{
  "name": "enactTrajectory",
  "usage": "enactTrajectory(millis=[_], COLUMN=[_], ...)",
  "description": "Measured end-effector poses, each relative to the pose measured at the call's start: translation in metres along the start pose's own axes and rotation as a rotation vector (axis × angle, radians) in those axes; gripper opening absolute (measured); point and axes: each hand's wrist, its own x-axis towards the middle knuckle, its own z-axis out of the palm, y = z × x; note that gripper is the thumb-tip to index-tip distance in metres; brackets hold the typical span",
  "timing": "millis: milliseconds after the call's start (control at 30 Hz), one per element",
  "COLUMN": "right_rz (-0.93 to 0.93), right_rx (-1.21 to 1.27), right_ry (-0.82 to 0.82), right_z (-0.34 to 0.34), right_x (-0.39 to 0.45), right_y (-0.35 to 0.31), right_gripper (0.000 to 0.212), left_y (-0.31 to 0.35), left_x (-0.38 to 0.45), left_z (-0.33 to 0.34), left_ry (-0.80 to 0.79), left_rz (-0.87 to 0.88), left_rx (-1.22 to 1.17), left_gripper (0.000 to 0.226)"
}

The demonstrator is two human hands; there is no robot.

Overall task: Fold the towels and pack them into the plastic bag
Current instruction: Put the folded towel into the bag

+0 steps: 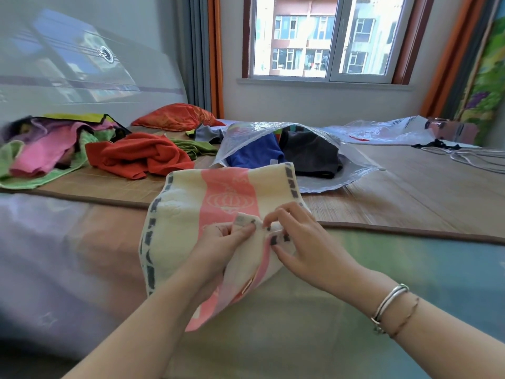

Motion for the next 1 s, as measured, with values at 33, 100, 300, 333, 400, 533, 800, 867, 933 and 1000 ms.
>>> enactTrajectory(millis=[33,100,300,333,400,533,800,867,933,1000], right_rz=[-0.022,-0.036,0.008,0.041,0.084,0.168,0.301,0.312,0.326,0.323], right_rx=[-0.037,-0.079,0.17,0.256,0.367,0.529,0.448,0.422,0.409,0.416], right_ry=[0.001,0.017,-0.061,-0.089,-0.122,-0.019,0.2,0.188,0.177,0.189], right_z=[-0.001,-0.004,-0.025,-0.029,-0.033,-0.03,-0.025,-0.023,-0.022,-0.021], right_x=[-0.001,-0.003,-0.003,-0.004,-0.003,0.003,0.015,0.016,0.017,0.018], right_y=[0.001,0.003,-0.006,-0.008,-0.012,-0.011,-0.012,-0.012,-0.011,-0.01], right_gripper=[0.023,0.014,0.01,0.011,0.015,0.015,0.012,0.014,0.015,0.014], left_y=[0.001,0.0,0.009,0.01,0.009,-0.001,0.007,0.01,0.012,0.014], left_x=[-0.001,0.001,0.022,0.022,0.017,0.009,0.0,-0.002,-0.003,-0.003], left_z=[0.002,0.001,-0.024,-0.021,-0.005,0.031,0.032,0.027,0.024,0.022], left_ry=[-0.013,-0.011,0.688,0.703,0.545,0.131,-0.09,-0.077,-0.076,-0.054], left_rz=[-0.013,-0.032,0.195,0.248,0.285,0.153,0.113,0.114,0.136,0.186], left_rx=[0.001,0.031,0.017,0.01,-0.027,-0.069,-0.102,-0.08,-0.067,-0.037], left_gripper=[0.02,0.019,0.034,0.037,0.039,0.045,0.014,0.016,0.017,0.015])
